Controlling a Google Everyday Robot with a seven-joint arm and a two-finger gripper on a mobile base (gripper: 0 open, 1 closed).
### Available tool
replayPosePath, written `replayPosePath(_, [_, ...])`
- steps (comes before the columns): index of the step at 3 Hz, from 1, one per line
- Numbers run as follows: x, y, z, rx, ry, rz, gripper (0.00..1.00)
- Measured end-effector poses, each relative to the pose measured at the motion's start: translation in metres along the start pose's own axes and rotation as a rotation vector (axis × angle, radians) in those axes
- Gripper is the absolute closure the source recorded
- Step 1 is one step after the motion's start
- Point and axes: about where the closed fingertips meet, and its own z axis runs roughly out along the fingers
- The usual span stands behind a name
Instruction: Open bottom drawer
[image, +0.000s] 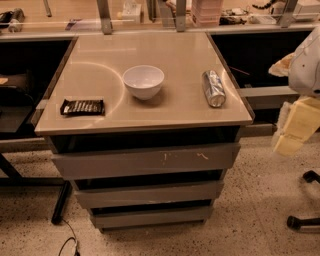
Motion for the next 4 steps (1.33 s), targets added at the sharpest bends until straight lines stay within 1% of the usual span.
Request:
replayPosePath(1, [-0.01, 0.032, 0.044, -0.062, -0.062, -0.009, 0.0])
replayPosePath(2, [-0.015, 0.07, 0.117, -0.168, -0.086, -0.033, 0.0])
replayPosePath(3, [-0.013, 0.105, 0.181, -0.26, -0.079, -0.049, 0.0])
replayPosePath(4, [-0.013, 0.105, 0.181, -0.26, -0.079, -0.049, 0.0])
